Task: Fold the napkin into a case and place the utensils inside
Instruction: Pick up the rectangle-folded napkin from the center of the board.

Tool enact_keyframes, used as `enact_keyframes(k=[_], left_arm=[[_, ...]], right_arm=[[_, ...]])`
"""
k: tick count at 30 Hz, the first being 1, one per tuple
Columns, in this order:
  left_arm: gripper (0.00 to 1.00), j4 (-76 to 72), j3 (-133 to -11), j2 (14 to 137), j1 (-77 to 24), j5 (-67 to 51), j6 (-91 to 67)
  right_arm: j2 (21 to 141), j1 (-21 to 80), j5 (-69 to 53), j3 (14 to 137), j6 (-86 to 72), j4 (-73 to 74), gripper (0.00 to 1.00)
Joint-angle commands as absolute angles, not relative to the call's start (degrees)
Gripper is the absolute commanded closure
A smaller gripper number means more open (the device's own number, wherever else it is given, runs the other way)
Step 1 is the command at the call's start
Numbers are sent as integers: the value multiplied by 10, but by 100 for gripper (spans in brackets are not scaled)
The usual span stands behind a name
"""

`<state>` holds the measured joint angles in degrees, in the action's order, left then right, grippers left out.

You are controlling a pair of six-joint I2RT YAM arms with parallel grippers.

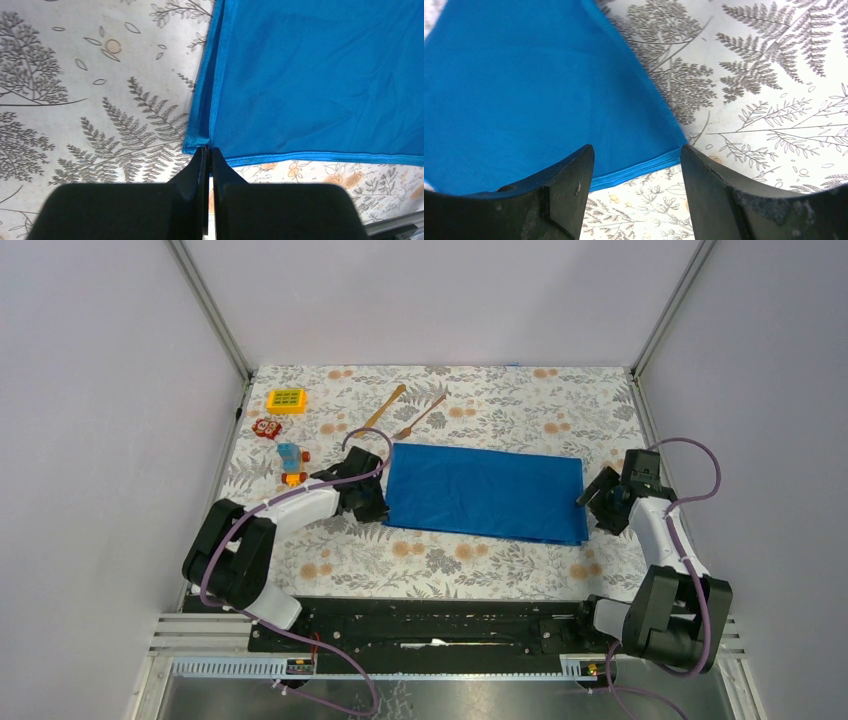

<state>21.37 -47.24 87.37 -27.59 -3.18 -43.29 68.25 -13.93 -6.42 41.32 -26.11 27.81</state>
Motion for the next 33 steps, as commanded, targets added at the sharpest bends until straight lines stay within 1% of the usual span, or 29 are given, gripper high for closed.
enact_keyframes(k=[1, 4, 7, 9, 12, 19, 27, 29, 33], left_arm=[[100, 201, -455, 870, -257, -17, -426], [100, 191, -450, 874, -250, -28, -425], [100, 186, -447, 878, -250, -33, -423], [100, 179, -442, 880, -250, -36, -423], [100, 174, -438, 887, -248, -33, -420], [100, 164, -429, 890, -240, -41, -416], [100, 163, -430, 885, -239, -51, -417], [100, 163, -428, 883, -239, -51, -418], [100, 163, -427, 883, -239, -52, -417]], right_arm=[[715, -141, -3, 433, -279, 311, 31], [726, -141, 26, 432, -287, 314, 33], [746, -141, 20, 430, -288, 313, 34], [775, -141, 24, 433, -294, 323, 37], [807, -141, -14, 428, -300, 322, 43], [818, -141, -44, 392, -310, 279, 47], [805, -141, -57, 385, -316, 266, 62], [792, -141, -66, 382, -320, 273, 61], [772, -141, -42, 377, -315, 301, 55]])
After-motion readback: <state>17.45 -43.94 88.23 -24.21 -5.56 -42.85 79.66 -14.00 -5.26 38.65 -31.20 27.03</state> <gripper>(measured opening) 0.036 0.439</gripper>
